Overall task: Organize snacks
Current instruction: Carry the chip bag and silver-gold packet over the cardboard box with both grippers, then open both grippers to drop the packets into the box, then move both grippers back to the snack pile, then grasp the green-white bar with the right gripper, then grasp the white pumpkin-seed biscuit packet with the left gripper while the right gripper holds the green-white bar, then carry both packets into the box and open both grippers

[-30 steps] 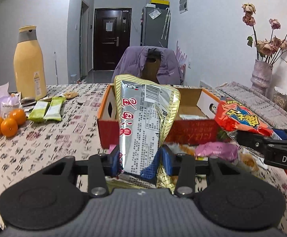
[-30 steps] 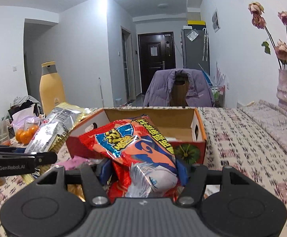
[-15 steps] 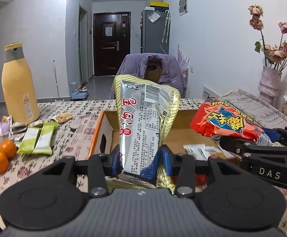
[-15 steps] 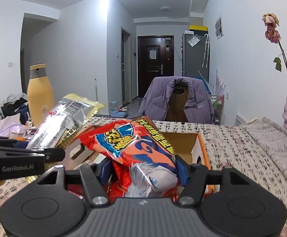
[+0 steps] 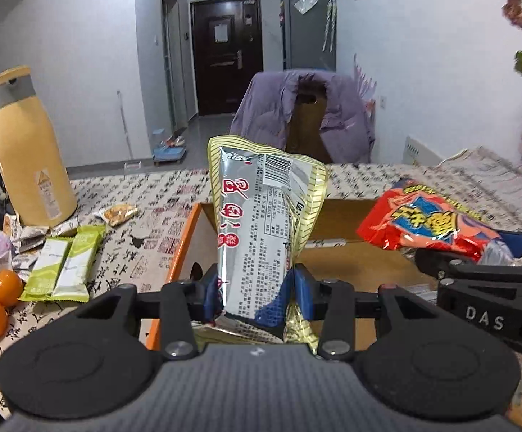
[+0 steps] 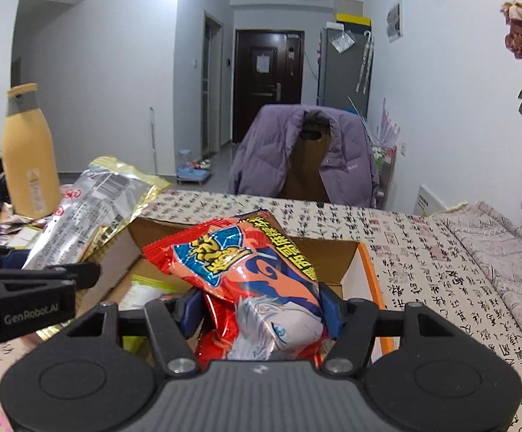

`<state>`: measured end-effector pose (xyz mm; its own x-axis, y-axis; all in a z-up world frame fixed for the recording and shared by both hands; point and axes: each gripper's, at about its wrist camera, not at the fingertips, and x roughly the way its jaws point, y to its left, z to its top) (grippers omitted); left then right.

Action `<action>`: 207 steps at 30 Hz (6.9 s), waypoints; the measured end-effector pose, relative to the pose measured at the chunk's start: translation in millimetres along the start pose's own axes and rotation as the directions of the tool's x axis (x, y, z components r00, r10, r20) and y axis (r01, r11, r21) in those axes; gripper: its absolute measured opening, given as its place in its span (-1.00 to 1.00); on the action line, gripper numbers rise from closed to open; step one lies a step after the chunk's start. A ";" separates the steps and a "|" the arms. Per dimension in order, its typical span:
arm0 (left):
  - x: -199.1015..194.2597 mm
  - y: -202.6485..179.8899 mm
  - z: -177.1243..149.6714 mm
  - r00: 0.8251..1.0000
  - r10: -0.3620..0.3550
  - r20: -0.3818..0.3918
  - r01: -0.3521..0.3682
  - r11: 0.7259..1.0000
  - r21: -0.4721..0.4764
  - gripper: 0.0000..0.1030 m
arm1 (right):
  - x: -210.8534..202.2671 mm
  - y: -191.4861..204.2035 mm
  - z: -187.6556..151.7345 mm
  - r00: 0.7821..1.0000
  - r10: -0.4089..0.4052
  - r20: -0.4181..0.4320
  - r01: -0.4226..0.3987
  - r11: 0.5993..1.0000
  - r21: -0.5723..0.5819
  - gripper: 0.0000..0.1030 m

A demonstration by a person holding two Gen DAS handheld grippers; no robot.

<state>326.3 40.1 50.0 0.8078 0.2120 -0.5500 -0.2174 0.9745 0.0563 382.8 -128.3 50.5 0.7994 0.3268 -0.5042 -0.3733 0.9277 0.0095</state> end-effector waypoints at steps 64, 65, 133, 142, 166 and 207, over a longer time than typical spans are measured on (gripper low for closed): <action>-117.1 50.1 -164.6 0.981 -0.189 0.053 0.192 0.980 -0.061 1.00 | -142.9 -4.2 -149.2 0.989 0.146 0.000 -0.146 0.989 -0.021 1.00; -116.4 51.8 -167.4 0.981 -0.188 0.046 0.190 0.980 -0.065 1.00 | -143.2 -4.4 -152.2 0.989 0.147 -0.010 -0.147 0.989 -0.021 1.00; -81.7 56.1 -156.3 0.979 -0.173 -0.105 0.168 0.984 -0.059 0.60 | -176.0 -22.4 -170.4 0.997 0.047 0.065 -0.051 0.996 0.071 -0.32; -85.0 54.1 -159.8 0.972 -0.213 -0.098 0.208 0.977 -0.056 -0.20 | -174.6 -21.0 -173.0 0.996 0.062 0.062 -0.066 0.995 0.075 -0.32; -151.2 49.1 -121.5 0.969 -0.202 0.143 0.207 0.978 -0.014 -0.20 | -176.7 -14.3 -152.5 0.989 0.080 0.123 -0.088 0.994 0.059 -0.31; 21.6 1.9 -5.5 0.999 -0.051 0.006 0.051 0.996 -0.074 -0.15 | 19.8 -20.4 -14.7 0.999 -0.036 0.005 0.036 0.999 0.041 -0.28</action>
<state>340.3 46.1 33.6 0.8214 0.1624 -0.5467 -0.2155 0.9759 -0.0339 399.4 -143.4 27.7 0.8146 0.2940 -0.5000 -0.3247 0.9454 0.0268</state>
